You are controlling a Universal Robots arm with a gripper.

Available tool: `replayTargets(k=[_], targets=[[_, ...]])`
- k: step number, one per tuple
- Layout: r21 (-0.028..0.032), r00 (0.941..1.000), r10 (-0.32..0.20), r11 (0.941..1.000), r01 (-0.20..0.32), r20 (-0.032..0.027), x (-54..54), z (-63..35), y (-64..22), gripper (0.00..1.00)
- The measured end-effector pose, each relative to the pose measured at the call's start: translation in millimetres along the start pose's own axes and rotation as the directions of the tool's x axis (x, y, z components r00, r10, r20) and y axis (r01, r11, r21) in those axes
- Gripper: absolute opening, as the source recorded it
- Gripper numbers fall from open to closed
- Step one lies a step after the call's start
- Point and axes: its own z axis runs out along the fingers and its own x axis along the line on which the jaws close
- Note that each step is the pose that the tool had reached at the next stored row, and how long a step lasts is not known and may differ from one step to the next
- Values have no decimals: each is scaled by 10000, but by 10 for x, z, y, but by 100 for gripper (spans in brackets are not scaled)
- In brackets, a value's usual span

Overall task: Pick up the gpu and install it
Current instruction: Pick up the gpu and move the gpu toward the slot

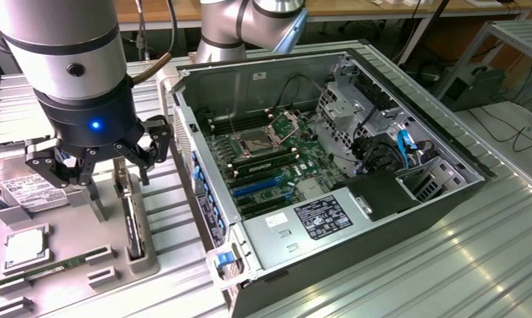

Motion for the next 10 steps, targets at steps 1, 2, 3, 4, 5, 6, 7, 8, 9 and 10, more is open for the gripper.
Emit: replayTargets(k=[1, 2, 3, 4, 5, 6, 7, 8, 9, 10], targets=[[0, 10000, -1, 10000, 1, 0, 0, 5, 0, 66], [1, 10000, -2, 10000, 2, -1, 0, 11, -1, 66], [0, 10000, -2, 10000, 2, 0, 0, 17, -1, 66], [0, 10000, -3, 10000, 3, 0, 0, 23, -1, 66], [0, 10000, -4, 10000, 4, 0, 0, 30, -1, 66], [1, 10000, -4, 10000, 4, -1, 0, 36, -2, 66], [1, 10000, -5, 10000, 5, -1, -1, 42, -2, 66], [1, 10000, -7, 10000, 7, -1, -1, 48, -2, 66], [0, 10000, -7, 10000, 7, 0, -1, 53, -3, 66], [1, 10000, -8, 10000, 8, -1, -1, 59, -3, 66]])
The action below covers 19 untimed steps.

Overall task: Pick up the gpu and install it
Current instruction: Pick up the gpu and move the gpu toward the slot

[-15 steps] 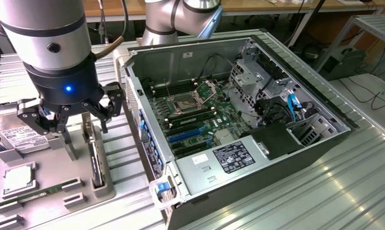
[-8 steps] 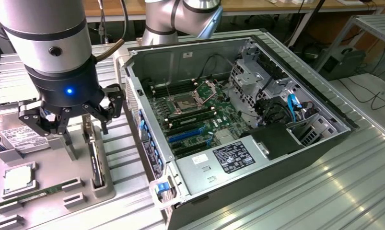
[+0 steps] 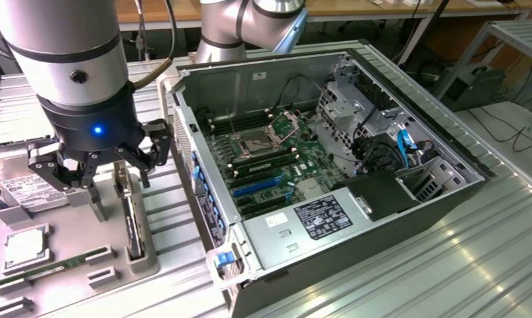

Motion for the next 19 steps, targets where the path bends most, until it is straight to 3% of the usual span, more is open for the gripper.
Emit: replayTargets(k=[19], targets=[[0, 10000, -12, 10000, 12, 0, -2, 141, -4, 66]])
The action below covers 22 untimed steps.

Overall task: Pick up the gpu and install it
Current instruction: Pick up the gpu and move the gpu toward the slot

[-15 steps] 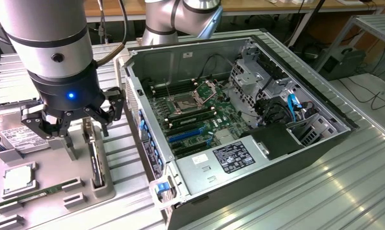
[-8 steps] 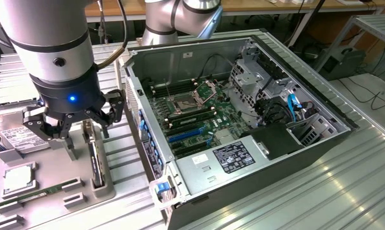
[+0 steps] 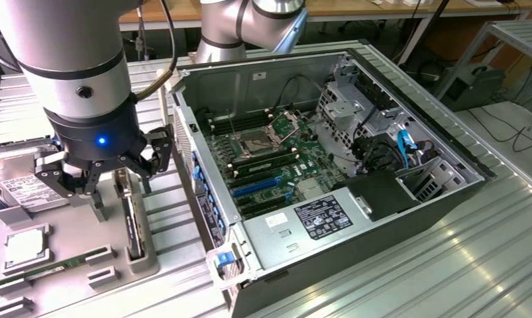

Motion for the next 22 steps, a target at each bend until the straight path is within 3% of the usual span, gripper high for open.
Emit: replayTargets(k=[7, 11, 18, 22], targets=[[1, 10000, -3, 10000, 3, 5, -1, 56, -2, 66], [19, 9999, -31, 10000, 31, 117, -2, 80, -4, 66], [23, 9997, -214, 9998, 214, 124, -1, 117, 3, 66], [23, 9995, -305, 9995, 305, 121, -4, 138, 60, 66]])
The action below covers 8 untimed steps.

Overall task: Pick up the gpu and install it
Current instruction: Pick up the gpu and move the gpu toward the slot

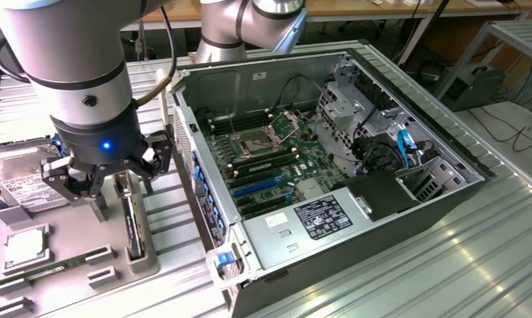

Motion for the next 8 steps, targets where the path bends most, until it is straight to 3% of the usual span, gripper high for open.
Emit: replayTargets(k=[5, 8], targets=[[10, 10000, 0, 10000, 0, -1, 1, 34, -6, 66], [120, 10000, -1, 9999, 1, -12, 1, 55, -7, 66]])
